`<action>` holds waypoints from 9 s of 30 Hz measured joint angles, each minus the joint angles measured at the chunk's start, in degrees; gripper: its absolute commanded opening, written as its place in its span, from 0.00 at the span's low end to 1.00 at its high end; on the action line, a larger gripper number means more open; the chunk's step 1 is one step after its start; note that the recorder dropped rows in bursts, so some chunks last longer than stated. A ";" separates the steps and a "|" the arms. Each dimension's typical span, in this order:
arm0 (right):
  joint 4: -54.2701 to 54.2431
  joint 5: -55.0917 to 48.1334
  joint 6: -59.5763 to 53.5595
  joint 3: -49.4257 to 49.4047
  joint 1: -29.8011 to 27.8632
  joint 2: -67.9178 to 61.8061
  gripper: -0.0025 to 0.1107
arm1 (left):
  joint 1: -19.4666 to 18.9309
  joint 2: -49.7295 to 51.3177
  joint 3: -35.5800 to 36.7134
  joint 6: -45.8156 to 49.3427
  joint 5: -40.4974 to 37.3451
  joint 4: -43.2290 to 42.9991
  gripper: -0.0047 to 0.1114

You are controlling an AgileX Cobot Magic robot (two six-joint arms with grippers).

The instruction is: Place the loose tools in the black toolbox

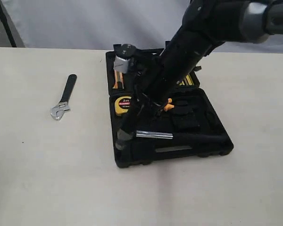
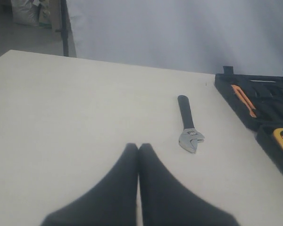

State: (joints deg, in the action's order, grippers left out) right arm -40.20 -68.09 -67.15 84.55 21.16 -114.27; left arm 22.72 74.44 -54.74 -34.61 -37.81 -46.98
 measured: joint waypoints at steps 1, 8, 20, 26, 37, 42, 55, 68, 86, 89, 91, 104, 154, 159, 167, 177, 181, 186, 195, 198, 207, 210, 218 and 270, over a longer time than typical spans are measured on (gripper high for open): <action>0.11 -0.42 -0.97 0.00 0.00 -0.93 0.02 | 0.00 0.00 0.00 0.00 0.00 0.00 0.05; -0.35 -2.25 -2.98 2.88 0.11 -4.49 0.02 | 0.00 0.00 0.00 0.00 0.00 0.00 0.05; -1.73 -0.27 -1.51 4.42 0.45 -5.29 0.02 | 0.00 0.00 0.00 0.00 0.00 0.00 0.05; -2.24 0.23 -0.36 4.42 0.45 -5.06 0.02 | 0.00 0.00 0.00 0.00 0.00 0.00 0.05; 4.46 0.50 12.91 11.08 3.27 1.88 0.02 | 0.00 0.00 0.00 0.00 0.00 0.00 0.05; 20.51 -1.15 18.41 13.13 9.89 1.60 0.02 | 0.00 0.00 0.00 0.00 0.00 0.00 0.05; 24.25 -2.48 19.42 13.26 12.15 -5.36 0.02 | 0.00 0.00 0.00 0.00 0.00 0.00 0.05; 26.78 -1.95 26.98 13.26 13.21 -2.87 0.02 | 0.00 0.00 0.00 0.00 0.00 0.00 0.05; 26.64 -2.06 24.74 3.88 13.31 0.94 0.02 | 0.00 0.00 0.00 0.00 0.00 0.00 0.05; 26.28 -1.82 24.19 4.23 13.24 0.83 0.02 | 0.00 0.00 0.00 0.00 0.00 0.00 0.05; 26.28 -1.82 23.92 4.23 13.24 -0.03 0.02 | 0.00 0.00 0.00 0.00 0.00 0.00 0.05; 30.98 12.19 32.48 4.23 12.67 -3.60 0.48 | 0.00 0.00 0.00 0.00 0.00 0.00 0.05; 73.50 12.45 47.01 0.70 27.27 0.49 0.02 | 0.00 0.00 0.00 0.00 0.00 0.00 0.05; 62.04 4.39 28.15 4.77 27.16 2.03 0.02 | 0.00 0.00 0.00 0.00 0.00 0.00 0.05; 60.67 2.11 17.70 5.29 27.16 -3.79 0.02 | 0.00 0.00 0.00 0.00 0.00 0.00 0.05; 62.71 2.27 14.90 5.52 27.16 -7.92 0.07 | 0.00 0.00 0.00 0.00 0.00 0.00 0.05; 63.60 2.65 14.79 5.87 27.26 -8.35 0.41 | 0.00 0.00 0.00 0.00 0.00 0.00 0.05; 67.67 5.59 14.89 5.87 27.26 -9.83 0.71 | 0.00 0.00 0.00 0.00 0.00 0.00 0.05; 77.52 11.30 25.75 5.77 27.26 -10.03 0.71 | 0.00 0.00 0.00 0.00 0.00 0.00 0.05; 80.80 10.42 30.06 6.39 27.26 -10.12 0.71 | 0.00 0.00 0.00 0.00 0.00 0.00 0.05; 86.99 5.34 43.01 9.91 27.26 -10.12 0.57 | 0.00 0.00 0.00 0.00 0.00 0.00 0.05; 87.58 2.53 48.85 10.05 26.81 -9.22 0.28 | 0.00 0.00 0.00 0.00 0.00 0.00 0.05; 61.22 3.18 52.20 10.05 13.79 -2.56 0.02 | 0.00 0.00 0.00 0.00 0.00 0.00 0.05; 30.18 6.01 40.13 16.58 10.78 -9.31 0.02 | 0.00 0.00 0.00 0.00 0.00 0.00 0.05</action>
State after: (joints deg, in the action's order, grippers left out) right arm -10.02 -62.08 -27.01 101.13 31.94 -123.58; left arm 22.72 74.44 -54.74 -34.61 -37.81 -46.98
